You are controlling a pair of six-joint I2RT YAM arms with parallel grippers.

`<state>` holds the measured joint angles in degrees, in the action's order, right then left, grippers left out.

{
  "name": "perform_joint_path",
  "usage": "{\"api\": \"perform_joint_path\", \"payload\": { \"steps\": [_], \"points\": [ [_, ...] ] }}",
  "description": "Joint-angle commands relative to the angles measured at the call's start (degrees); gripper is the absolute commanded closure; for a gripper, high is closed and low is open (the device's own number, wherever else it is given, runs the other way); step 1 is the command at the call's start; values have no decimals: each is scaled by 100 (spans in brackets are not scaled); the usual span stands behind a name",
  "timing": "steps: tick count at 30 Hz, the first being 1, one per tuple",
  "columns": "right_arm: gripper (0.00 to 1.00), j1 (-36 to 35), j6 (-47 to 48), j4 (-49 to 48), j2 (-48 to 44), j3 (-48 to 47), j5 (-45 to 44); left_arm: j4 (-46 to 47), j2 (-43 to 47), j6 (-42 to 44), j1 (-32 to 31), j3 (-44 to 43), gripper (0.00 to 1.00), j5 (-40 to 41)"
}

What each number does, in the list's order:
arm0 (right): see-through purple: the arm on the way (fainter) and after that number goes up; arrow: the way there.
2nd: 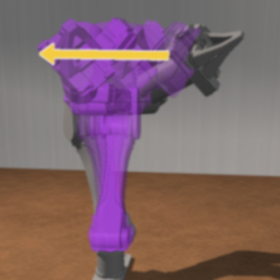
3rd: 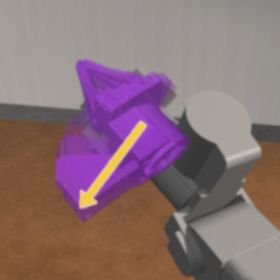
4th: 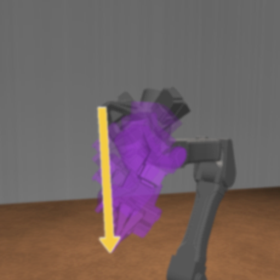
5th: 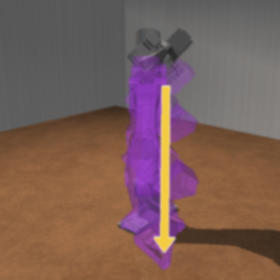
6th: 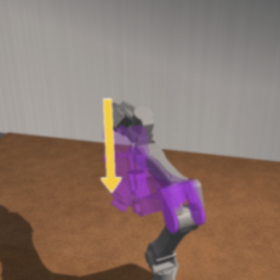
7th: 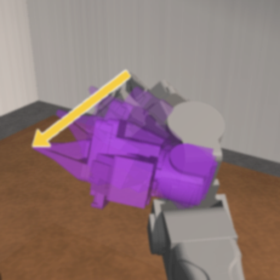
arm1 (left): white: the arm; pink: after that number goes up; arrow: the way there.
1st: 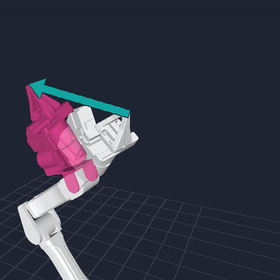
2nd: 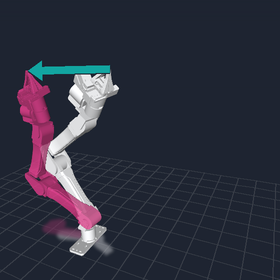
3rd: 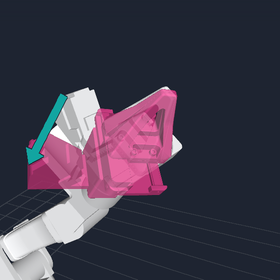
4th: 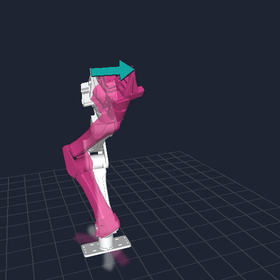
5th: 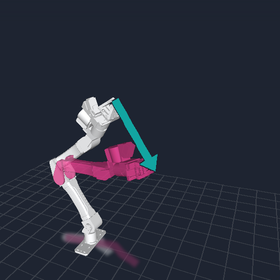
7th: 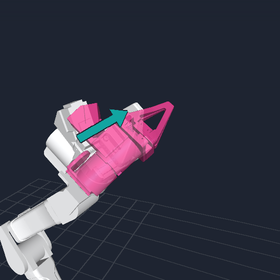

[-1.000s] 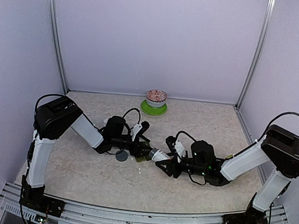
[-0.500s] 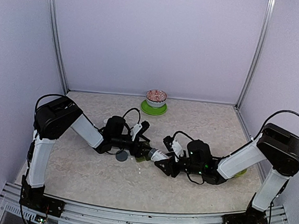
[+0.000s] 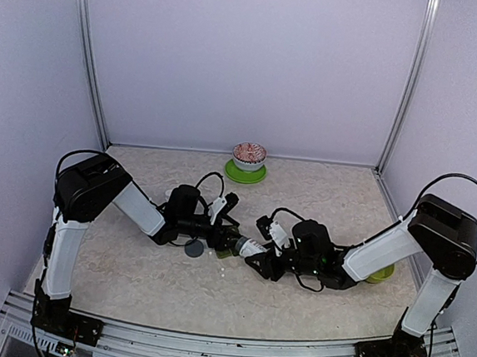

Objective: Sort the pills into containers
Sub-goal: Pour the pill into the compartment of the pill container.

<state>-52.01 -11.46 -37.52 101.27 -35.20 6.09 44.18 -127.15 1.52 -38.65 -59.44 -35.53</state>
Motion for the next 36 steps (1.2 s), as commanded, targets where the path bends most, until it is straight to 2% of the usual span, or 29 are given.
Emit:
{"api": "perform_joint_path", "payload": {
  "steps": [1, 27, 36],
  "points": [
    [76, -55, 17, 259, 51, -203, -76, 143, -144, -11, 24, 48, 27, -50],
    [75, -55, 65, 1831, -176, -935, -182, 125, -157, -2, 24, 29, 28, -59],
    [75, -56, 99, 2059, -235, -1034, -213, 125, -168, -54, 43, 14, 32, -68]
  ]
}}
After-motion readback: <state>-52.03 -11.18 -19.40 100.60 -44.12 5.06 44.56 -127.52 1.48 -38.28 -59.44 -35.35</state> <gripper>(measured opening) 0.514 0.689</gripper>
